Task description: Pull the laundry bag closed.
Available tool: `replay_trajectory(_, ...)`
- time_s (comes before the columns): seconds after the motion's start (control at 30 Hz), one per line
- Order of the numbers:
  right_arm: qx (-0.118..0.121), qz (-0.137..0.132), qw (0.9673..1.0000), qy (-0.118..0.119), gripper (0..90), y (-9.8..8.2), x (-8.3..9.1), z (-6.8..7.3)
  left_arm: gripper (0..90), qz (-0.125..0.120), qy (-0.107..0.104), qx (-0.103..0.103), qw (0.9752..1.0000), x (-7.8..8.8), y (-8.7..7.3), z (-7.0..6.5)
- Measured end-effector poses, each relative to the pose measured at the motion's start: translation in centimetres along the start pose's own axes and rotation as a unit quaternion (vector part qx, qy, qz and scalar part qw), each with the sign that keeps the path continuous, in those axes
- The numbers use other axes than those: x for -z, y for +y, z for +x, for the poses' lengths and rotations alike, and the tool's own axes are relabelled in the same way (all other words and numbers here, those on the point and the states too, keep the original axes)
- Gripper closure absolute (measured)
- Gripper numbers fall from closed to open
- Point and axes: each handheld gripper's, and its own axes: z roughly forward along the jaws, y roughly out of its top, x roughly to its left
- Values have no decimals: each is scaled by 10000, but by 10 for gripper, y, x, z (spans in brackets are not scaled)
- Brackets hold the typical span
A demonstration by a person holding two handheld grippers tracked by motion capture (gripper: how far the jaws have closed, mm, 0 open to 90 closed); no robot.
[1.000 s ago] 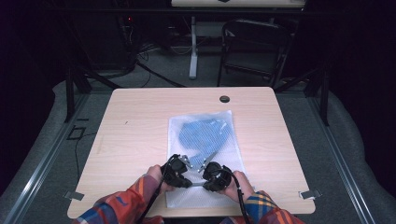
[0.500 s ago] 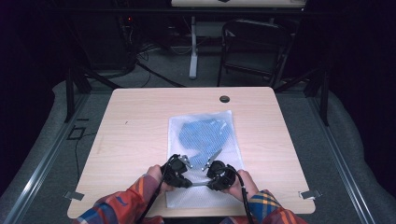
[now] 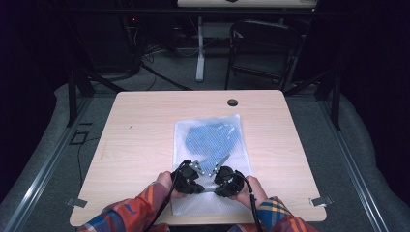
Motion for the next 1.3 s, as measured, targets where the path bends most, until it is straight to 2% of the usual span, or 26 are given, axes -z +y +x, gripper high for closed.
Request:
replay_trajectory(0.03,-2,-9,10000,-4,867,0,0,0,900,-30,15,-35,10000,-2,2,-1)
replay_trajectory(0.07,-6,-55,10000,8,867,0,-1,0,900,-190,49,101,9998,-5,3,-4)
replay_trajectory(0.1,1,-55,10000,0,867,0,-1,0,900,-155,96,0,9998,-6,4,-4)
replay_trajectory(0.17,-67,-136,9999,17,867,-1,-2,1,900,-152,79,-18,9999,-8,6,-3)
replay_trajectory(0.37,-93,-114,9999,-3,867,-1,-3,1,900,-43,-37,-72,10000,-9,6,-1)
replay_trajectory(0.47,-71,-97,9999,-10,868,-1,-3,1,900,-78,-32,-64,9999,-10,6,-2)
replay_trajectory(0.5,-80,-99,9999,-8,867,-1,-3,1,900,-78,-36,-40,10000,-10,6,-3)
replay_trajectory(0.6,-71,-101,9999,-17,868,-3,-2,-1,900,-342,-17,220,9992,-13,5,-7)
replay_trajectory(0.63,-99,-71,9999,11,868,-3,-1,-2,900,-171,-25,12,9998,-10,5,-4)
replay_trajectory(0.73,-38,-58,10000,4,868,-5,0,-5,900,-146,-41,-9,9999,-10,4,-3)
replay_trajectory(0.77,-33,-35,10000,-16,868,-5,0,-5,900,-69,-32,-112,9999,-9,5,-1)
replay_trajectory(0.93,-79,-19,10000,-12,868,-8,3,-7,900,-134,-57,-37,9999,-9,4,-1)
replay_trajectory(1.3,-123,29,9999,-38,868,-12,6,-10,900,-127,-50,-38,9999,-9,4,-1)
